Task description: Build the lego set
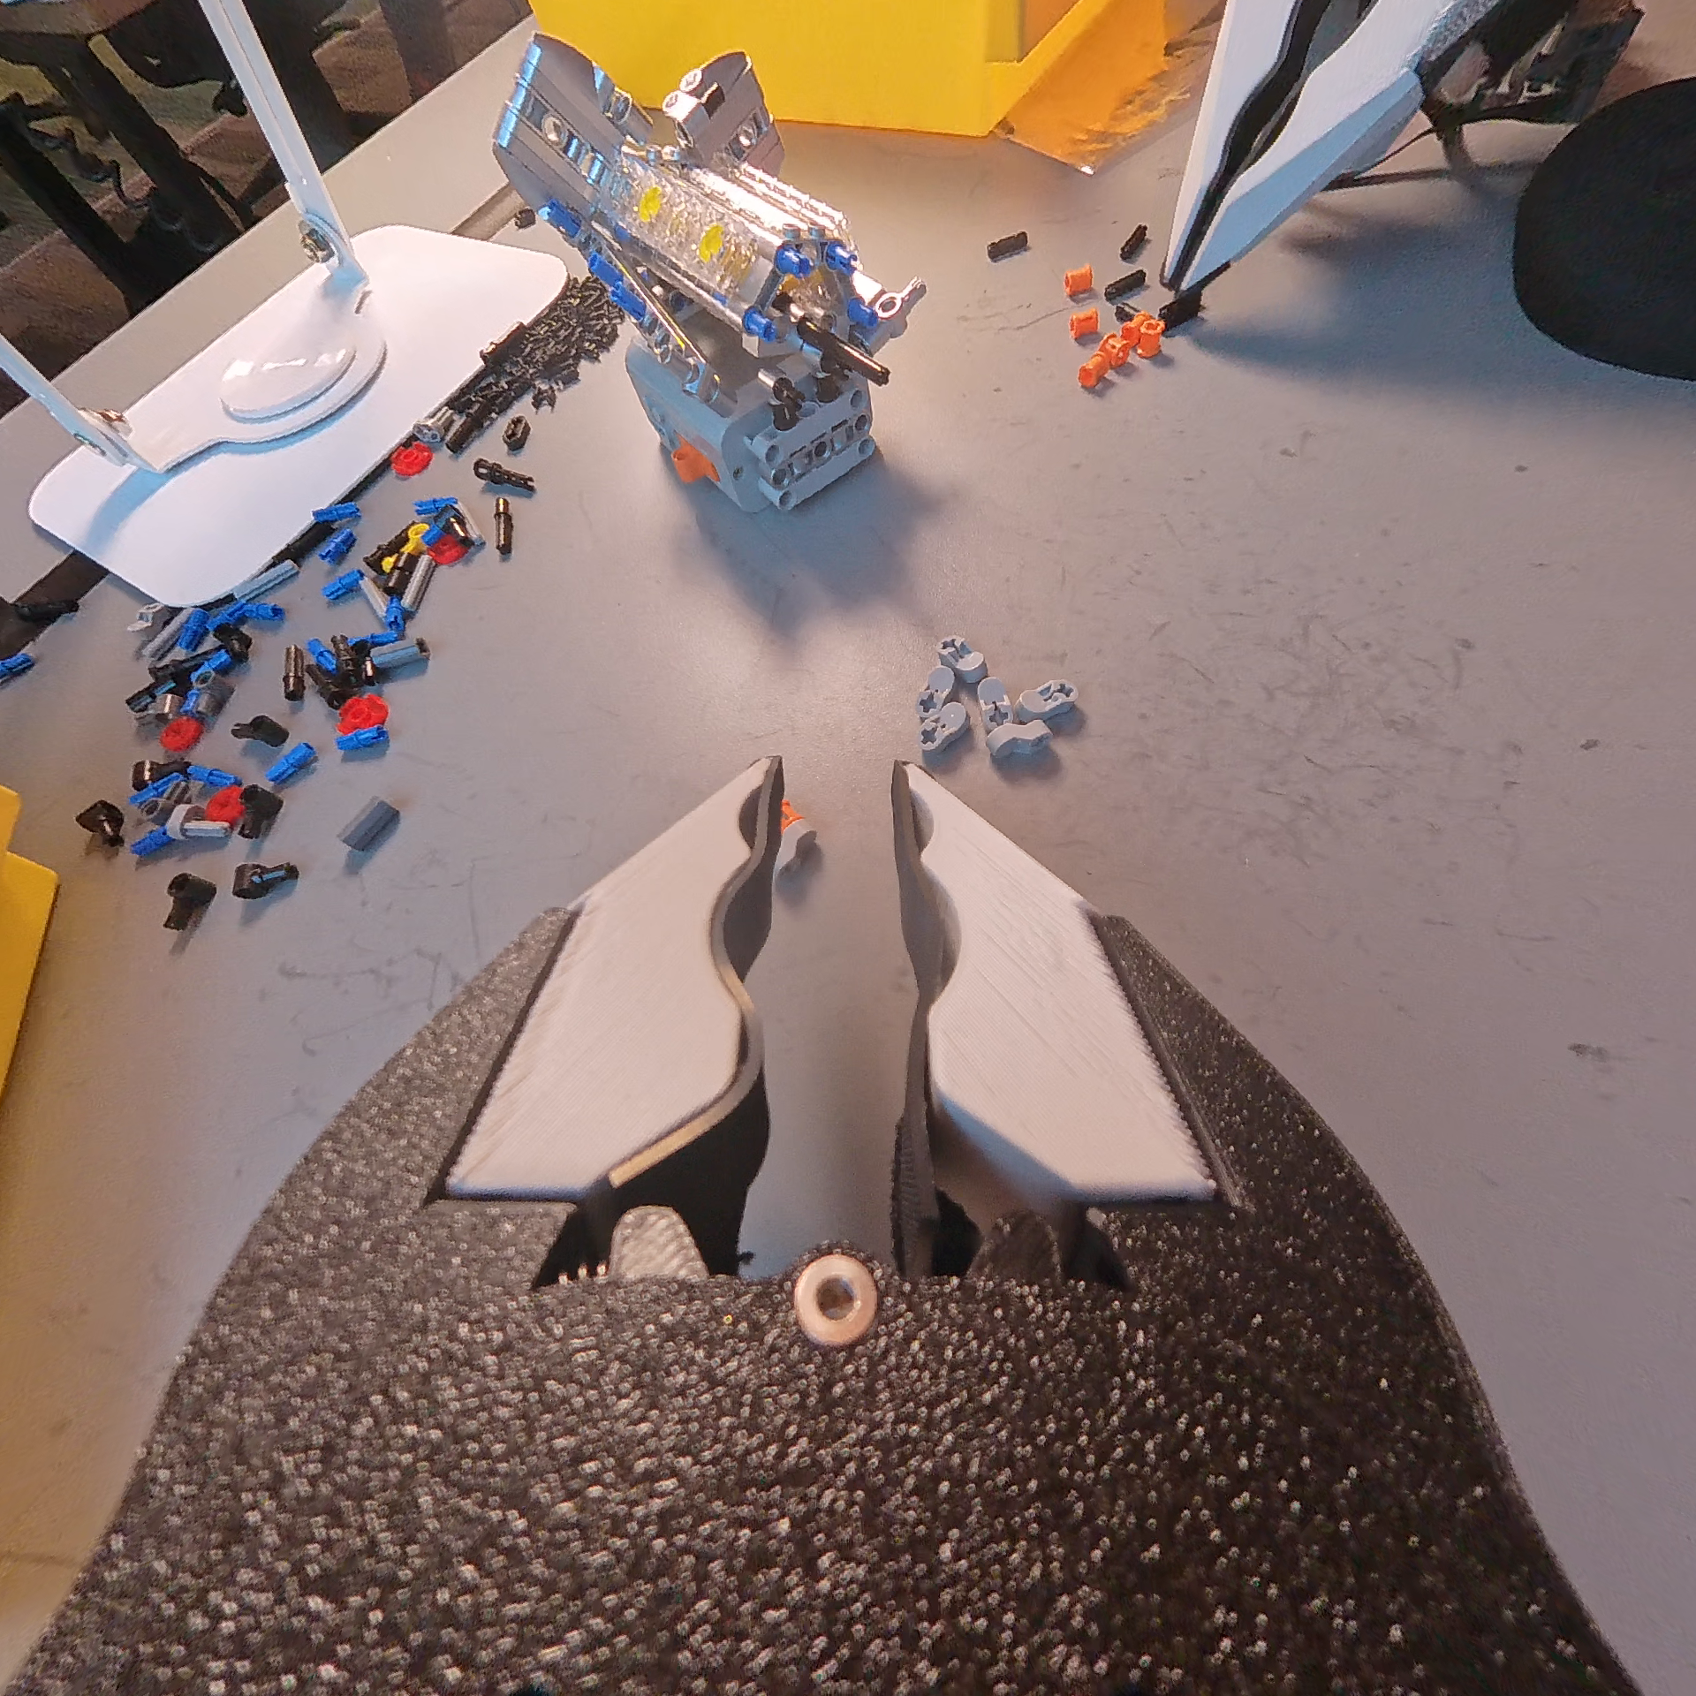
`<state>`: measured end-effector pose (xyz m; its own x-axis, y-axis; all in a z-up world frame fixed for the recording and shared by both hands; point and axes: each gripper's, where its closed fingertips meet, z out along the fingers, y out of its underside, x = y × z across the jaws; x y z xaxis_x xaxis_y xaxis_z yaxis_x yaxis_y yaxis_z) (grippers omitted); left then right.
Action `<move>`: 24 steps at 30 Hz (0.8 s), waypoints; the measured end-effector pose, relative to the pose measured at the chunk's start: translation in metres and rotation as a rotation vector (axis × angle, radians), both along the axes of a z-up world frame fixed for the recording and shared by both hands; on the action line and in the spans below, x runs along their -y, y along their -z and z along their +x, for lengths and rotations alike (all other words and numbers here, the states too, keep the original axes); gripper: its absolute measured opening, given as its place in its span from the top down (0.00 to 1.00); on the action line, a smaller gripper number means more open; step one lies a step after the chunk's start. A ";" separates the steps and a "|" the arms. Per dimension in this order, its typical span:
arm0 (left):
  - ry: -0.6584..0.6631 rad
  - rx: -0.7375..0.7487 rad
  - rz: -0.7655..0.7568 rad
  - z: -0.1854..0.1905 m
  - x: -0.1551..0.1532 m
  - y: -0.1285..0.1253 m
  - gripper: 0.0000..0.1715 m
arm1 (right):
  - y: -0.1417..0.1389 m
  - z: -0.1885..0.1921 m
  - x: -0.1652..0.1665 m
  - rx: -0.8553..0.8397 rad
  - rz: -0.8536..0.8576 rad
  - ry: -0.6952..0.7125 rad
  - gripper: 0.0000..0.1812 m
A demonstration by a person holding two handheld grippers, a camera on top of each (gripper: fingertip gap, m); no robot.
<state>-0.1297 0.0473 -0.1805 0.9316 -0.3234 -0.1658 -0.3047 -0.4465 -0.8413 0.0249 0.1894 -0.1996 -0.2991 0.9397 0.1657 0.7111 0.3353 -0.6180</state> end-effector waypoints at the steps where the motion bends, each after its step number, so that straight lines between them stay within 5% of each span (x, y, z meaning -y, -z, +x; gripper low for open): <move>1: 0.000 0.000 0.001 0.000 0.000 0.000 0.87 | -0.004 -0.001 -0.002 -0.020 -0.003 0.011 0.98; 10: 0.006 -0.003 -0.007 0.001 0.000 0.001 0.87 | 0.004 0.007 -0.003 0.020 -0.028 0.018 0.89; 24: 0.015 -0.010 -0.012 0.003 0.000 0.002 0.88 | 0.012 0.013 0.001 0.079 -0.037 0.004 0.98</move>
<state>-0.1268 0.0474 -0.1829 0.9248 -0.3396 -0.1713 -0.3201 -0.4516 -0.8328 0.0384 0.1885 -0.2121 -0.3061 0.9460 0.1070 0.7592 0.3104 -0.5721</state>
